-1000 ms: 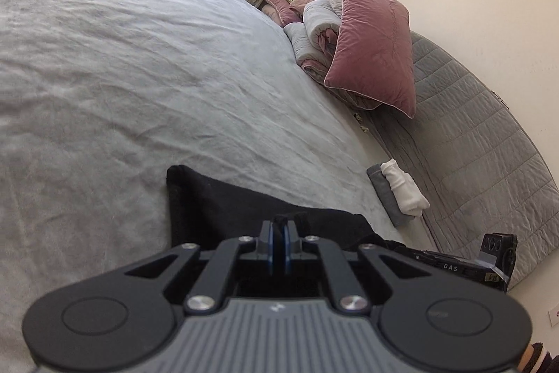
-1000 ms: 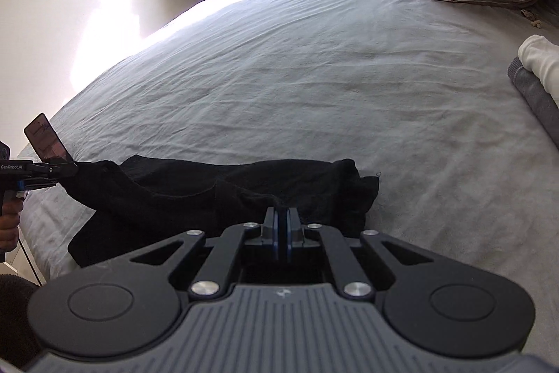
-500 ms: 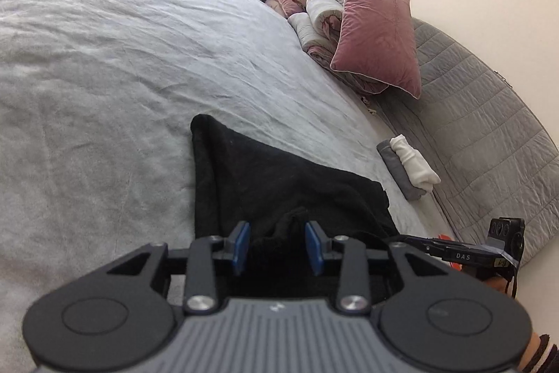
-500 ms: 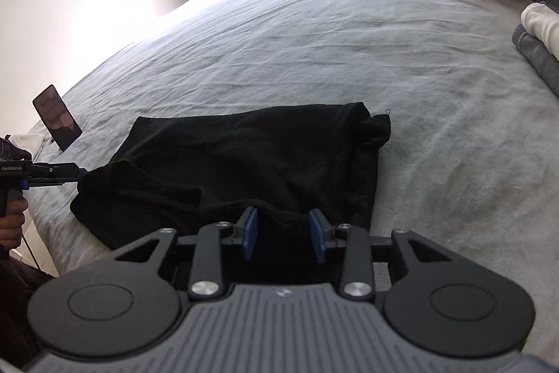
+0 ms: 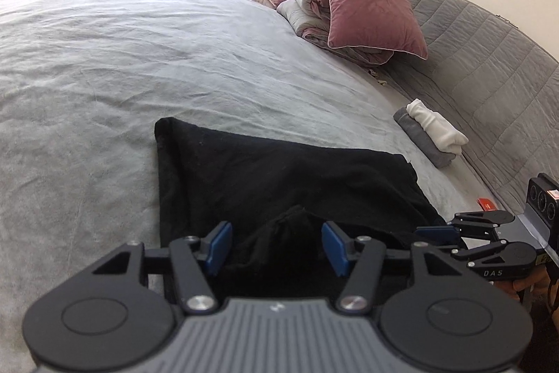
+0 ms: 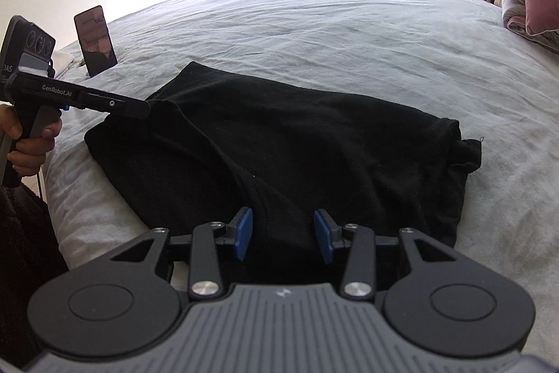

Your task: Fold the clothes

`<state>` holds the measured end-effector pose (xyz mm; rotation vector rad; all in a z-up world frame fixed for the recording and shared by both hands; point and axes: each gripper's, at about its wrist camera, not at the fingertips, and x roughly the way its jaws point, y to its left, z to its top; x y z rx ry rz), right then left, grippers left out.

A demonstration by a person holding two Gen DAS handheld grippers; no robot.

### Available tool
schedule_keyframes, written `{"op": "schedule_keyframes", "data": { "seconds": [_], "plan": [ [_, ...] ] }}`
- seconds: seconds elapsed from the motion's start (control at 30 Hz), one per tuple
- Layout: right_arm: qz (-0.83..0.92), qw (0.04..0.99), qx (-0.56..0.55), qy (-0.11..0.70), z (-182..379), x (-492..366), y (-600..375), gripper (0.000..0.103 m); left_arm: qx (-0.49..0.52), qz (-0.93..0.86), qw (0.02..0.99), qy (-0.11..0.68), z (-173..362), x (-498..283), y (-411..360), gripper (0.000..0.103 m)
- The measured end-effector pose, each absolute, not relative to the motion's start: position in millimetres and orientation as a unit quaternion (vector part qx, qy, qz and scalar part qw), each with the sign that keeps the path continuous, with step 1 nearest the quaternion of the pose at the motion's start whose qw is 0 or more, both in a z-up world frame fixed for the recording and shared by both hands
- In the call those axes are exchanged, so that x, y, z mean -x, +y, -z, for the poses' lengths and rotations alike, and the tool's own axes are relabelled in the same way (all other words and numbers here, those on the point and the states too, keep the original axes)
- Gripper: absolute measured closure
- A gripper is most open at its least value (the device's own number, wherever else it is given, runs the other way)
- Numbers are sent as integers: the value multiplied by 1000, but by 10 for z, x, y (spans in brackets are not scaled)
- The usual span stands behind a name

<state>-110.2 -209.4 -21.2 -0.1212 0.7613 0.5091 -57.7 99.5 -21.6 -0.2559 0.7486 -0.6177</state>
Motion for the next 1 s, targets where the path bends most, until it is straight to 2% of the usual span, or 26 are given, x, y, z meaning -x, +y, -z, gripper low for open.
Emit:
{"op": "schedule_keyframes", "data": {
  "seconds": [0.07,0.1,0.13,0.17,0.23,0.57,0.67,0.7,0.73,0.77,0.8,0.83,0.87,0.9,0.93,1.0],
  "plan": [
    [-251,896,82,357,202,1145,-2034,77,111,302,880,350,196,617,945,72],
    [-255,896,90,353,195,1163,-2013,94,105,307,880,345,191,643,926,77],
    [-258,895,95,350,186,1181,-2000,98,98,315,879,344,192,672,912,88],
    [-259,897,91,348,170,1193,-2018,99,91,322,878,342,195,702,899,93],
    [-259,899,83,343,138,1218,-2057,100,75,337,874,340,201,762,874,95],
    [-268,910,-24,314,-22,1418,-2464,100,52,392,858,326,158,1009,1034,96],
    [-274,900,-24,338,52,1401,-2435,95,45,403,844,351,199,1014,1048,94],
    [-273,895,-13,353,97,1398,-2395,87,45,404,840,359,211,1011,1054,93],
    [-267,889,3,371,140,1392,-2357,86,45,406,836,366,223,1008,1061,90],
    [-266,884,15,385,178,1390,-2322,85,56,410,833,366,210,1007,1094,85],
    [-268,880,18,391,192,1400,-2312,80,71,415,831,364,190,1007,1135,81],
    [-273,880,13,389,178,1413,-2322,67,86,420,828,362,170,1006,1177,72],
    [-277,880,7,386,162,1425,-2335,59,103,418,830,355,145,1003,1234,61],
    [-278,882,-3,380,137,1433,-2363,52,120,414,833,346,119,999,1296,57],
    [-275,887,-19,371,109,1434,-2414,52,136,406,837,340,100,986,1353,53],
    [-254,894,-46,365,79,1403,-2510,52,157,374,847,342,97,932,1431,52]
  ]
}}
